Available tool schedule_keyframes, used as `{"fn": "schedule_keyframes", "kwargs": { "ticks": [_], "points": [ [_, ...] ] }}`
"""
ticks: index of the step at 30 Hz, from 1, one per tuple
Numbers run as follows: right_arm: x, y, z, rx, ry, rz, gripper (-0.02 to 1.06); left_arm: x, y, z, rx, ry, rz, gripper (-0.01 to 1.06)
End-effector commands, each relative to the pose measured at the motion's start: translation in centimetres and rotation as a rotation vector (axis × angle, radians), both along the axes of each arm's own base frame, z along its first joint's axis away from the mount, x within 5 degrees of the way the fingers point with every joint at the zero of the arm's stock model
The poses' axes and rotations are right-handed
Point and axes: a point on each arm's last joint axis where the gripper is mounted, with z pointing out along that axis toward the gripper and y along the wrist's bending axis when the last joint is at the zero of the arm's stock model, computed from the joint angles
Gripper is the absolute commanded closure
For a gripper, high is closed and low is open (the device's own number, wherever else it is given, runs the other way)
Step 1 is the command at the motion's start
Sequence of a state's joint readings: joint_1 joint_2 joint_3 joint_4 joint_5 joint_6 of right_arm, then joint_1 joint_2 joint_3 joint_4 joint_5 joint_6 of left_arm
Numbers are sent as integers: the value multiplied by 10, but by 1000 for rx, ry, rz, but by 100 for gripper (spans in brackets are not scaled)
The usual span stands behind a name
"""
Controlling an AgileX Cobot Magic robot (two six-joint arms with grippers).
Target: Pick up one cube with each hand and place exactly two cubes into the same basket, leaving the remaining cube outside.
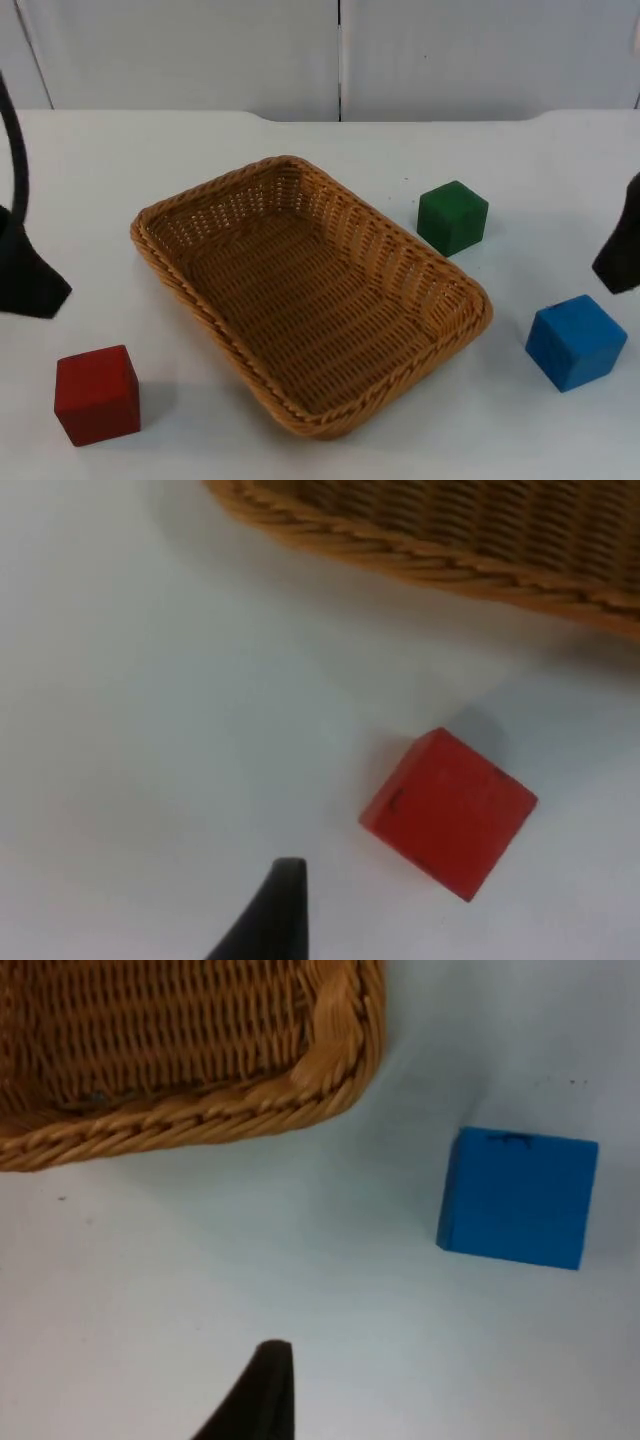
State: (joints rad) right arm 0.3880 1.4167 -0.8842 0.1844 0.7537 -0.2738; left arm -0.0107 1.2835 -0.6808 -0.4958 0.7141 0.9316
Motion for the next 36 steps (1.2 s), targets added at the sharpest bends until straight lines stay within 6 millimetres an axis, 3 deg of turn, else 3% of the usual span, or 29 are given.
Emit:
{"fn": "schedule_keyframes", "kwargs": {
  "ticks": [1, 12, 29, 36],
  "points": [
    [5, 2, -3, -17, -20, 15, -1, 1, -8, -2, 56, -10, -87, 0],
    [26, 4, -33, -94, -34, 40, -1, 7, -28, -27, 187, 50, -195, 0],
    [42, 10, -76, -134, 13, 51, -1, 25, -29, -67, 247, 107, -240, 0],
    [48, 12, -97, -145, 32, 51, -1, 25, -39, -79, 295, 101, -368, 0]
  ]
}}
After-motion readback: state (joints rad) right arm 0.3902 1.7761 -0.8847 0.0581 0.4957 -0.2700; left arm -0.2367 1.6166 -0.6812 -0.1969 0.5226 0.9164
